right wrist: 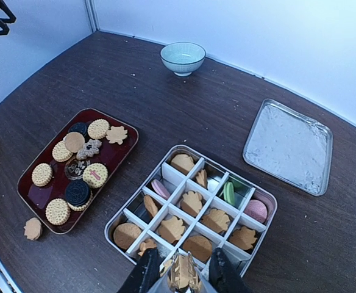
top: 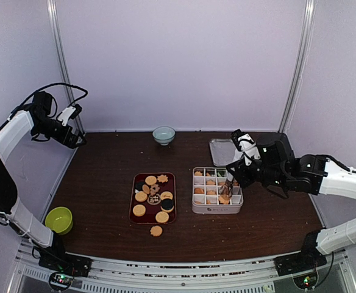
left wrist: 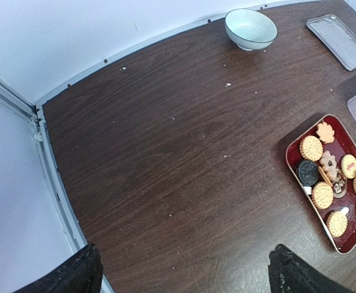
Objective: Pack the cookies
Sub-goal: Place the fake cookies in the empty pocket of the box.
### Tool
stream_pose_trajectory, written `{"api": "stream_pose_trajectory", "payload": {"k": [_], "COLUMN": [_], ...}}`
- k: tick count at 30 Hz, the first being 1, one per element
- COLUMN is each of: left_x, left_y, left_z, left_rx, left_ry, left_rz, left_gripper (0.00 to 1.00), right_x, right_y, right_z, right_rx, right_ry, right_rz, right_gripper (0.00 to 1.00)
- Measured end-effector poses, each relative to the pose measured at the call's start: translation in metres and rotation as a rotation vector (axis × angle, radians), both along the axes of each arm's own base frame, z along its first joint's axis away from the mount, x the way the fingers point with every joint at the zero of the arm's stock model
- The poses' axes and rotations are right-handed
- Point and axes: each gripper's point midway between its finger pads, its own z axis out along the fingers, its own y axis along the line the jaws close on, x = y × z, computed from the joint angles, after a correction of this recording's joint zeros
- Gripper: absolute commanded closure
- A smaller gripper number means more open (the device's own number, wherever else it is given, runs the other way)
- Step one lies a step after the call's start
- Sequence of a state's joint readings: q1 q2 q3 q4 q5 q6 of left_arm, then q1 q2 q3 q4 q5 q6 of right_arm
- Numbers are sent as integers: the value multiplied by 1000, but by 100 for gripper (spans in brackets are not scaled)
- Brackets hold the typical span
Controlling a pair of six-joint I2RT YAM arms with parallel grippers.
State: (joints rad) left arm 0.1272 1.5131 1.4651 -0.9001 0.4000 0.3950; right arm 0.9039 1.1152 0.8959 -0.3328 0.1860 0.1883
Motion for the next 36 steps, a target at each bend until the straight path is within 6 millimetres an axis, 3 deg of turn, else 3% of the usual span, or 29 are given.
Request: {"api": "stream_pose_trajectory", "payload": {"k": [8,14,21,30,36], "left_x": [4,4,4,4,3], "left_y": [0,0,1,1,1], "left_z": [3,2,2,1,-2], "left_rx": [0,0,0,1,7], "left_ry": [-7,-4,-4,-4,1], "left_rz": [0,0,0,0,-3], "left_gripper": [2,2,2,2,2], "right_x": [4,2,-3,2,3], "right_y": [-16,-12,-1,10,11], "right_z": [5,4,9,10,-4], "right_rx": [-5,4,37,77,59], "right_ry": [-6,5,1,-2,15], "right_rz": [-35,-14,24,26,20], "right_gripper": [73,63,59,64,67]}}
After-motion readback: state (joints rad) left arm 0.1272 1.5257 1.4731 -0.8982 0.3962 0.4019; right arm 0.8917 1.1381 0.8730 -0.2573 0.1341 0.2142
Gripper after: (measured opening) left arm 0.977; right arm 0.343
